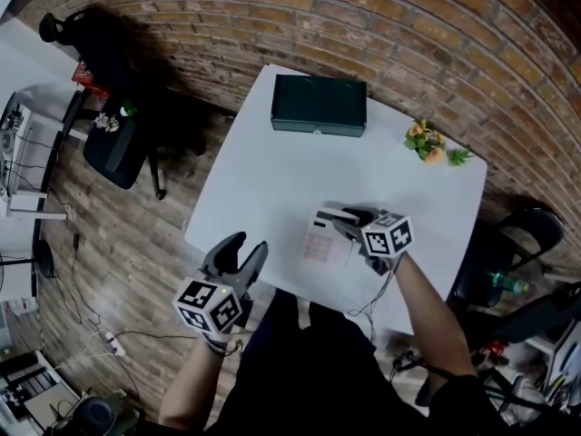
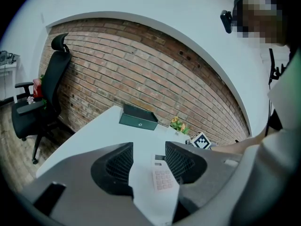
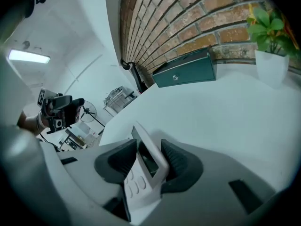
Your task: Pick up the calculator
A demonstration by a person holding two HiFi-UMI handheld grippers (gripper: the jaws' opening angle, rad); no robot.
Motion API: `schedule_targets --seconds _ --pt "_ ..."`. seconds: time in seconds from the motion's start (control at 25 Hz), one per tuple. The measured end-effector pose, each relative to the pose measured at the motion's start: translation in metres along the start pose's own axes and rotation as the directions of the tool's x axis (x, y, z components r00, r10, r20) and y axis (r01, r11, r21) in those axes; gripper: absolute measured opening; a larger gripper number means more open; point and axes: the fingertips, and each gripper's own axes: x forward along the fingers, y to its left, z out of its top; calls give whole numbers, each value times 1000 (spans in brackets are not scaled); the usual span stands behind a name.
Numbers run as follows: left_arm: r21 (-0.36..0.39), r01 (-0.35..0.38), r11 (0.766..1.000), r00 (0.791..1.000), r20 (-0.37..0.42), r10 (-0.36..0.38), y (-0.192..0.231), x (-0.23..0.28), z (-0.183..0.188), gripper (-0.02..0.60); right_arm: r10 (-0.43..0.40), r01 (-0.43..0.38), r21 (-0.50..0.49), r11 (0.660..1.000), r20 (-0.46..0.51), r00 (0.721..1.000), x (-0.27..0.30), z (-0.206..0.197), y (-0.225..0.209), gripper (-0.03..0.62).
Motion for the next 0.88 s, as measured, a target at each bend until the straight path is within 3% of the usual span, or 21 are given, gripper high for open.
schedule_targets --seconds 0.16,0.4,0.6,0.88 --pt "6 3 1000 1000 5 -3 0 -5 2 198 36 -36 11 999 -17 999 -1 -5 2 149" --pt "16 6 1000 1000 18 -7 0 -9 5 190 33 -32 -53 998 9 999 -15 3 23 80" --pt "-19 47 999 998 49 -46 -12 -9 16 180 2 2 -100 995 42 999 -32 5 46 63" --pt "-7 91 996 992 90 -90 -29 -12 39 172 -60 72 -100 992 120 991 -54 8 71 52"
